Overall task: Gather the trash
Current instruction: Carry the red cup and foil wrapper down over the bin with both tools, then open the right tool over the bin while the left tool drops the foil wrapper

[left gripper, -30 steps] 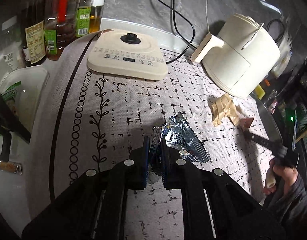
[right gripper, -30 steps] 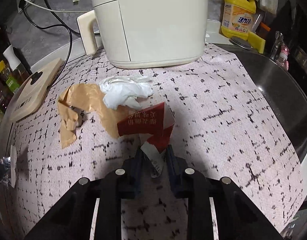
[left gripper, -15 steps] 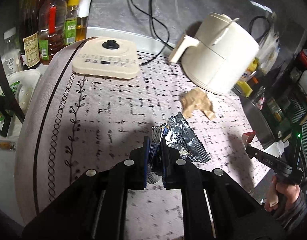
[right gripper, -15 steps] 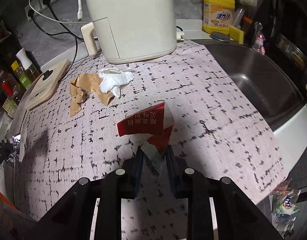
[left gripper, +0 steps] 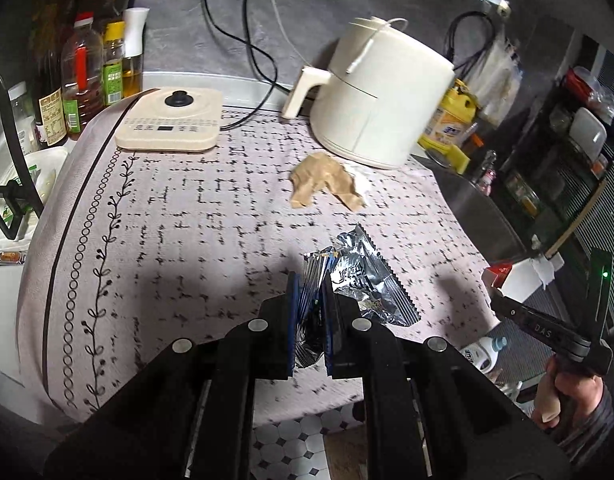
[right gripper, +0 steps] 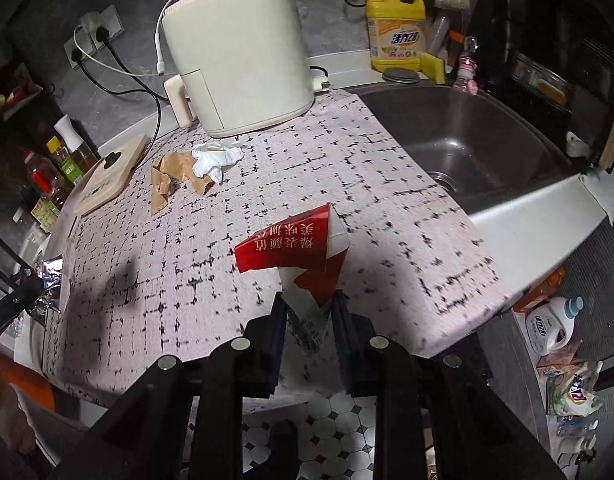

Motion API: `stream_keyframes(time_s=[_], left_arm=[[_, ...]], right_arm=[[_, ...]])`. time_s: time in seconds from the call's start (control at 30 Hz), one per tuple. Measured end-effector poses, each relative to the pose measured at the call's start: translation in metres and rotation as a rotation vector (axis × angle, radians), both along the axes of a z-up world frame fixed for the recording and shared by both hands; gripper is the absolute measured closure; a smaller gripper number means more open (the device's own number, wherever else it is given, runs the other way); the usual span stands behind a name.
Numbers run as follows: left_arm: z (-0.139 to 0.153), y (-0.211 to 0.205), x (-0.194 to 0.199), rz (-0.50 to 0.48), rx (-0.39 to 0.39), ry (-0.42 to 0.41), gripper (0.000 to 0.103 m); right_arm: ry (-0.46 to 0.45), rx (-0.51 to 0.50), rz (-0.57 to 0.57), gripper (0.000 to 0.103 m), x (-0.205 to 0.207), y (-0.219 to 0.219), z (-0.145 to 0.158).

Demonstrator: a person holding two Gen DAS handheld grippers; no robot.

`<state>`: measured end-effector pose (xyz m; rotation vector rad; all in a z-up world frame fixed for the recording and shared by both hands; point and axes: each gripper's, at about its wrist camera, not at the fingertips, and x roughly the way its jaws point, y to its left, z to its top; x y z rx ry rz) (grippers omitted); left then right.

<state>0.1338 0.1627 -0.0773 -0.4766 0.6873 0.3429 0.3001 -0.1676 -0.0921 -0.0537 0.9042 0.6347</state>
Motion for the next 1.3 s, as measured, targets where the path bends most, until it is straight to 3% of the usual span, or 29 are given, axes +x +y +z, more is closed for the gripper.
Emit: stream_keyframes(time_s=[0.43, 1.1, 1.17, 1.2, 1.27, 1.3], left_arm=[[-0.001, -0.089, 0.009, -0.118, 0.006, 0.018, 0.092], [-0.051, -0.261, 0.046, -0.455, -0.052, 0.095, 0.092], [-0.056, -0.276, 0.047, -0.488, -0.052, 0.104, 0.092], [-0.059, -0.283, 0.048, -0.505, -0.054, 0.111, 0.092], [-0.066, -0.297, 0.049, -0.537, -0.06, 0.127, 0.092], [-0.069, -0.304, 0.049, -0.551, -0.061, 0.134, 0.092]], right_arm=[[0.015, 0.046, -0.056, 0.08, -0.033, -0.099, -0.005], [0.091, 0.023, -0.282, 0.079, -0.089, -0.279, -0.052], [0.107, 0.028, -0.297, 0.076, -0.094, -0.293, -0.057], [0.121, 0.038, -0.31, 0.061, -0.097, -0.301, -0.06], [0.131, 0.046, -0.339, 0.042, -0.102, -0.316, -0.065], [0.125, 0.038, -0.359, 0.042, -0.105, -0.324, -0.067]])
